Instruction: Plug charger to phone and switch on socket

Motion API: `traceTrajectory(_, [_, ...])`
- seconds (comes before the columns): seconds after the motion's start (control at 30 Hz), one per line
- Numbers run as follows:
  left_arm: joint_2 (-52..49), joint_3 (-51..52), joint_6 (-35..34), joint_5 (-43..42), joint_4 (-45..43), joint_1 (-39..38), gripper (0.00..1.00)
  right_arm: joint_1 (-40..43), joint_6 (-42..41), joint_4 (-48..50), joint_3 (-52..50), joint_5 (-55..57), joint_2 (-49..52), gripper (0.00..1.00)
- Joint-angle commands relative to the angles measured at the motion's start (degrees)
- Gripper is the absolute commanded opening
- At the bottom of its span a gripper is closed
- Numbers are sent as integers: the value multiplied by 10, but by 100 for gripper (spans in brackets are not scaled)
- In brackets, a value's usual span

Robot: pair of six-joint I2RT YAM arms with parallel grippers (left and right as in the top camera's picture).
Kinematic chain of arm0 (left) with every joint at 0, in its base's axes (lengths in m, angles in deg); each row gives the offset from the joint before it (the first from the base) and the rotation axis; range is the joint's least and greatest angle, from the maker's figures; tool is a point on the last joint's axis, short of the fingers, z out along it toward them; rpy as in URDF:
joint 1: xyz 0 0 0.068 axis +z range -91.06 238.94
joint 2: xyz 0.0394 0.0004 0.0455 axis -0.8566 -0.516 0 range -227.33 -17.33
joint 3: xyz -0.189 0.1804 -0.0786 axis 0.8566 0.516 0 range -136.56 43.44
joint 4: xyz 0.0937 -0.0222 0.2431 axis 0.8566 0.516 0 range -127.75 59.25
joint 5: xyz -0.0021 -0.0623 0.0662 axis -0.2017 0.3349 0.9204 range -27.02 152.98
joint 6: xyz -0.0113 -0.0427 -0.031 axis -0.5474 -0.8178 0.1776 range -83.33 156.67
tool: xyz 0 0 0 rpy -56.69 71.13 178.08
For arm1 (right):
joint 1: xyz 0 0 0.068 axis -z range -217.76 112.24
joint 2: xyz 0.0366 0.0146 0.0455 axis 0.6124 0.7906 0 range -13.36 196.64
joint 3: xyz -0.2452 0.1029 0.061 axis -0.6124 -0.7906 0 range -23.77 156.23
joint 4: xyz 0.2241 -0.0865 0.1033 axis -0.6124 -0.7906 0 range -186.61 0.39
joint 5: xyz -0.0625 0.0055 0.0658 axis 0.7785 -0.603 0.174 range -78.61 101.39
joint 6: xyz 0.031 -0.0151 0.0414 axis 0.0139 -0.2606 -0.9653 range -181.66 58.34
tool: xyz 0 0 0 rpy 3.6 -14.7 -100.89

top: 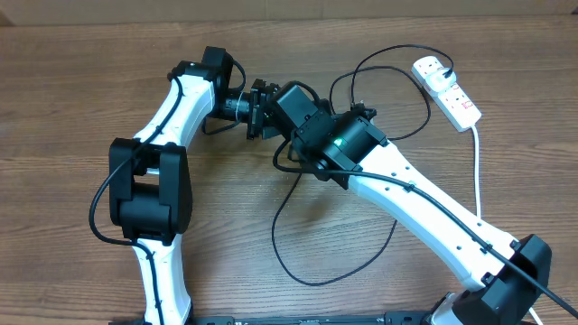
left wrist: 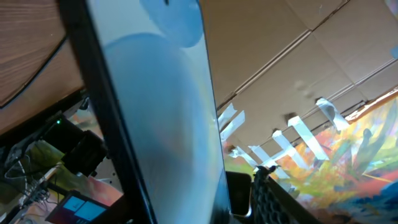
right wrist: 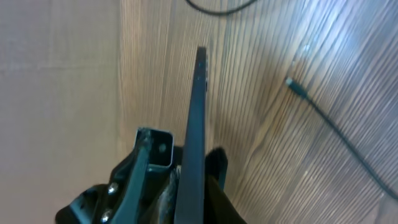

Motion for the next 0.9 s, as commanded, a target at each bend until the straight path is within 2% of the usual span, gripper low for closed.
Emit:
traceTrajectory(0.0, [-2, -12, -10, -1, -3, 0, 36, 2, -33, 12, 17, -29, -2, 10])
traceTrajectory(0.07, [-2, -12, -12, -1, -2, 0, 31, 2, -57, 12, 17, -32, -2, 10])
traceTrajectory(0.23, [-2, -12, -13, -1, -2, 0, 26, 2, -81, 16, 17, -37, -2, 10])
traceTrajectory(0.37, [-2, -12, -14, -1, -2, 0, 13, 2, -81, 16, 17, -46, -2, 11])
traceTrajectory(0.4, [-2, -12, -14, -1, -3, 0, 5, 2, -78, 16, 17, -50, -2, 12])
traceTrajectory(0.47, [-2, -12, -14, -1, -3, 0, 4, 2, -68, 14, 17, -52, -2, 12])
traceTrajectory(0.53, [-2, -12, -14, -1, -3, 0, 4, 2, -27, 14, 17, -51, -2, 20])
traceTrajectory(0.57, [-2, -12, -13, -1, -3, 0, 4, 2, 5, 14, 17, -51, -2, 31])
traceTrajectory(0.7, [-2, -12, -9, -1, -22, 2, 4, 5, 134, 14, 17, -50, -3, 67])
traceTrajectory(0.8, [-2, -12, -9, -1, -68, 3, 4, 6, 238, 9, 17, -50, -13, 79])
traceTrajectory(0.87, [-2, -12, -9, -1, -94, 3, 4, 6, 305, -6, 17, -49, -30, 79])
